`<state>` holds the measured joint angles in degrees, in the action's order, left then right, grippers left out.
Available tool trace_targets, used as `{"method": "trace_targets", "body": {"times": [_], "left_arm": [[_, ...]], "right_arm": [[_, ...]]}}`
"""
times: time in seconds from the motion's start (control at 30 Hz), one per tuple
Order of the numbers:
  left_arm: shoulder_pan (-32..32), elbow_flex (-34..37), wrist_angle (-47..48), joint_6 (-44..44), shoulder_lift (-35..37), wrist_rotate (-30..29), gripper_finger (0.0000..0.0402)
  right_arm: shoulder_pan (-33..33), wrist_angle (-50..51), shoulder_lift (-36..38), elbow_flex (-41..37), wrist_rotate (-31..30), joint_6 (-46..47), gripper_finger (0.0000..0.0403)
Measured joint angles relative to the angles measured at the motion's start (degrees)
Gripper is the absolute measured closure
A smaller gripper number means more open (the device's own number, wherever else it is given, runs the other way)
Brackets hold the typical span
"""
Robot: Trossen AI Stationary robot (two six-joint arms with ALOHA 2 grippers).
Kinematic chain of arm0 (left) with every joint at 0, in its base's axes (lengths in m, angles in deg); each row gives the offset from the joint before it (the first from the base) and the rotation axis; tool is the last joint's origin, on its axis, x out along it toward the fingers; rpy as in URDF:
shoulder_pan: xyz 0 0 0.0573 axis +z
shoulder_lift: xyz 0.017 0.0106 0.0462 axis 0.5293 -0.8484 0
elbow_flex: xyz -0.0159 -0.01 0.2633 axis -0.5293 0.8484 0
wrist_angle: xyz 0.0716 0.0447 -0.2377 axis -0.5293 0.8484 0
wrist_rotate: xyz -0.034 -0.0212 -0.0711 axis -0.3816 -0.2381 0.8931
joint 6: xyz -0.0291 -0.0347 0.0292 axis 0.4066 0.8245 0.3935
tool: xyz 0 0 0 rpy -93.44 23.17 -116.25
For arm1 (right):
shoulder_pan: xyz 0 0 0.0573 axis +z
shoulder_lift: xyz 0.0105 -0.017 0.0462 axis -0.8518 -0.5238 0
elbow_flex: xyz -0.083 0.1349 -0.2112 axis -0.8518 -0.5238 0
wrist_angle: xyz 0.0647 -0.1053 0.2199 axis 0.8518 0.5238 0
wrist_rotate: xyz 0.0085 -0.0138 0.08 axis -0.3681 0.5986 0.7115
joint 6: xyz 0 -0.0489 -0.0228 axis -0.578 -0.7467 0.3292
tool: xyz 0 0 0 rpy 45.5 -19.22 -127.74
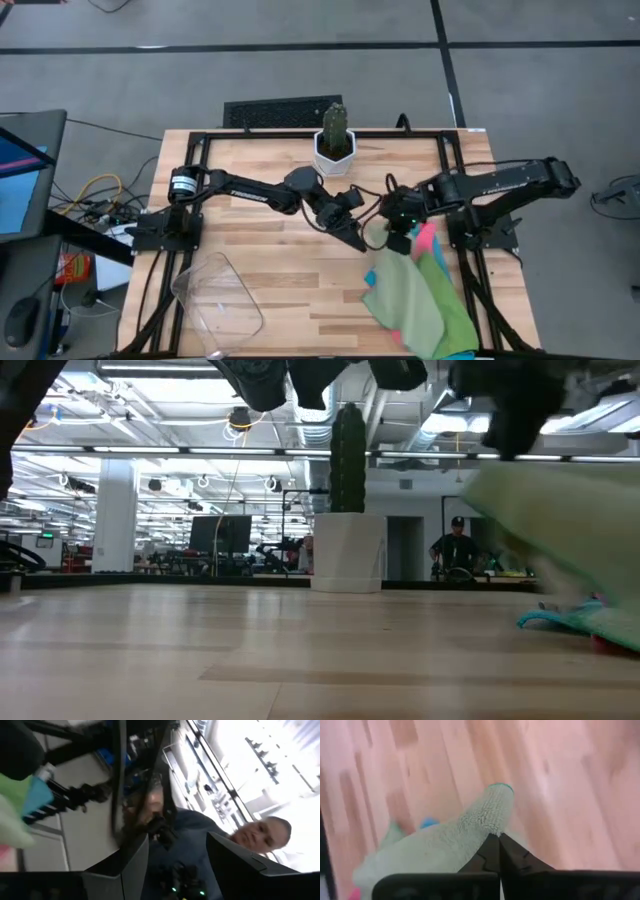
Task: Fold microfiber towels
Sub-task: Fold the light green microfiber cloth
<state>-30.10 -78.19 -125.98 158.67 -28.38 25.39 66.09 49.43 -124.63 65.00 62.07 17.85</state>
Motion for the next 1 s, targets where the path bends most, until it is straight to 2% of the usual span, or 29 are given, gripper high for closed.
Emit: {"method": "trace_targets", "body": {"times": [0.23,0.43,0.6,0.73,0.87,1.0], "left_arm": [[-0.2,0.1,-12.8,11.6,1.9,0.9,0.0237],[0.2,0.1,-10.0,8.4,7.8,0.3,0.028],[-0.7,0.2,3.2,-3.1,9.7,0.1,0.0307],[-1.3,1.0,20.8,-16.4,10.4,0.0,0.0324],[-1.3,4.2,37.8,-26.0,10.0,-8.9,0.0333],[-2.4,8.0,49.9,-32.8,10.1,-23.0,0.0334]], "right_arm": [[-6.0,-9.6,-5.5,-0.1,-3.4,-3.3,0.0383],[-10.9,-18.3,-12.8,-0.2,-3.2,-4.4,0.0373],[-14.3,-18.0,-17.2,-1.2,-2.9,-4.0,0.037],[-16.6,-17.0,-18.9,-2.3,-3.2,-2.7,0.0372],[-17.7,-15.4,-18.1,-2.5,-3.0,-3.0,0.0365],[-18.6,-14.8,-14.9,-2.4,-3.1,-4.1,0.0352]]}}
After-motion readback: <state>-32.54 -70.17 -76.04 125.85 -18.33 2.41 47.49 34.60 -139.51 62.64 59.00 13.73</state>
